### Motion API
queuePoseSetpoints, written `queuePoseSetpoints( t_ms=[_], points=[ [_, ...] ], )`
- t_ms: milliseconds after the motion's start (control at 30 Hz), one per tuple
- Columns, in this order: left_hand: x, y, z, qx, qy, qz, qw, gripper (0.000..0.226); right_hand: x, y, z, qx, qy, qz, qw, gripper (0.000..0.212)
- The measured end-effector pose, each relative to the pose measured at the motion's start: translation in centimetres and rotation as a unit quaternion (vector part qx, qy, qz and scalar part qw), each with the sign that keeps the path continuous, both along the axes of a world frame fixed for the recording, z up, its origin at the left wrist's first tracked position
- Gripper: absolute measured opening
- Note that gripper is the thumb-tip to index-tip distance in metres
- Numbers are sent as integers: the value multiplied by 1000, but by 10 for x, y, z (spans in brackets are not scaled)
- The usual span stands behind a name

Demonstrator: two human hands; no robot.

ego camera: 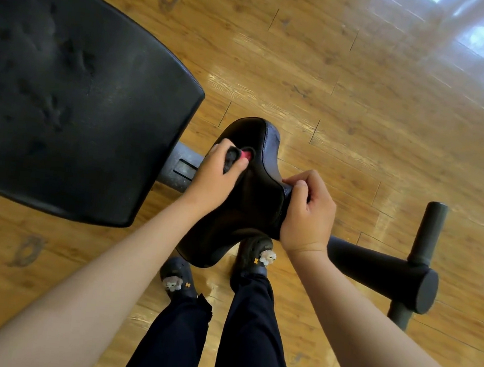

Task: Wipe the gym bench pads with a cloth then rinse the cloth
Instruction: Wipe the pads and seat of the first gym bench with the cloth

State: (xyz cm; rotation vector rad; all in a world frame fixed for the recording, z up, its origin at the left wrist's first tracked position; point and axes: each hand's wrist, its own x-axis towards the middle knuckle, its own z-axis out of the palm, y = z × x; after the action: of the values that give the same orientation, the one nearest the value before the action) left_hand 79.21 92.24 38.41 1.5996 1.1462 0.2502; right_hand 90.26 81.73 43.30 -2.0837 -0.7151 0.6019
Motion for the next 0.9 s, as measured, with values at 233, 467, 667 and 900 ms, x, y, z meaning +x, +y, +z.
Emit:
queuePoseSetpoints(
  t_ms=[233,467,667,900],
  points=[
    [-14,-42,10,22,-51,64,996,17,2,-1,-3,9,-4,1,1000,26],
    [-14,-38,-1,35,-33,91,995,14,-1,1,0,15,-7,-4,1000,25],
    [-17,-64,20,59,-91,88,990,12,0,0,-1,13,-4,-4,1000,24],
    [-15,-71,18,59,-87,147,983,19,-2,1,0,6,0,-11,1000,25]
  ],
)
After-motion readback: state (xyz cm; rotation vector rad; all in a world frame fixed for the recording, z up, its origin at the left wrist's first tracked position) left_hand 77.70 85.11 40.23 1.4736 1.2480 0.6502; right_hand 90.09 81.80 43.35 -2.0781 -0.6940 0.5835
